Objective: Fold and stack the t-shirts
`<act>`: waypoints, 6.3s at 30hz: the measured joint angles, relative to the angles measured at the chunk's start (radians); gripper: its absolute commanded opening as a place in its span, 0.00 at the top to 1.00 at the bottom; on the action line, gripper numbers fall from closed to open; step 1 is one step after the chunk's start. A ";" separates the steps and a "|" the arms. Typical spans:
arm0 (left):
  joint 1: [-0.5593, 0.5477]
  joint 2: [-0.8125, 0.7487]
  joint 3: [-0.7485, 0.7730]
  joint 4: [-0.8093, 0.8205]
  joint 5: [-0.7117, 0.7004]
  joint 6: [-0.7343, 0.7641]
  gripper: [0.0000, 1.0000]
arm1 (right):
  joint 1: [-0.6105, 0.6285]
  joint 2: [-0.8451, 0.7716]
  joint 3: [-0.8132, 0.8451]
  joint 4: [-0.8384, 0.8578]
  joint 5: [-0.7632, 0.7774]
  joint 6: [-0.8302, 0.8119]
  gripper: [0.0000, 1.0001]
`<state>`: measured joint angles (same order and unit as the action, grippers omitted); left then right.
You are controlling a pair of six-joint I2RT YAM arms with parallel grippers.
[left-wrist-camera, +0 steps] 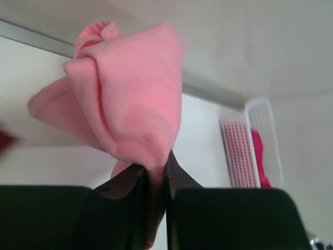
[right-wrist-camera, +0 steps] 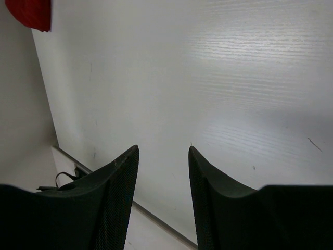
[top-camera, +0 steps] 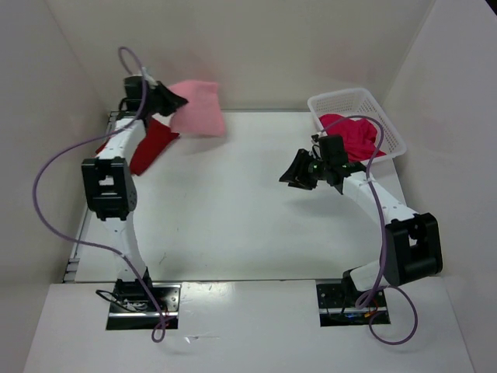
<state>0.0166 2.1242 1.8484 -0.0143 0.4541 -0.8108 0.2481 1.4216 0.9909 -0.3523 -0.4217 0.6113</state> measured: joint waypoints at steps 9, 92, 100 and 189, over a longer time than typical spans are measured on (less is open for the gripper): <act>0.434 -0.242 -0.538 0.120 -0.116 -0.097 0.01 | 0.000 0.000 -0.005 -0.008 -0.017 -0.008 0.48; 0.018 -0.814 -1.034 -0.086 -0.087 0.058 0.30 | -0.072 0.050 0.045 0.034 -0.002 0.108 0.55; -0.354 -0.749 -0.934 -0.191 -0.148 0.230 0.11 | 0.099 -0.153 -0.174 0.028 0.078 0.101 0.89; 0.198 -0.767 -0.986 -0.254 -0.091 0.278 0.96 | 0.088 0.042 -0.046 -0.004 0.273 0.025 0.33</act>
<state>0.2146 1.3571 0.8627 -0.2680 0.3634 -0.5331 0.3359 1.4639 0.9447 -0.3565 -0.1486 0.6365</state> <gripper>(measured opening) 0.042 0.671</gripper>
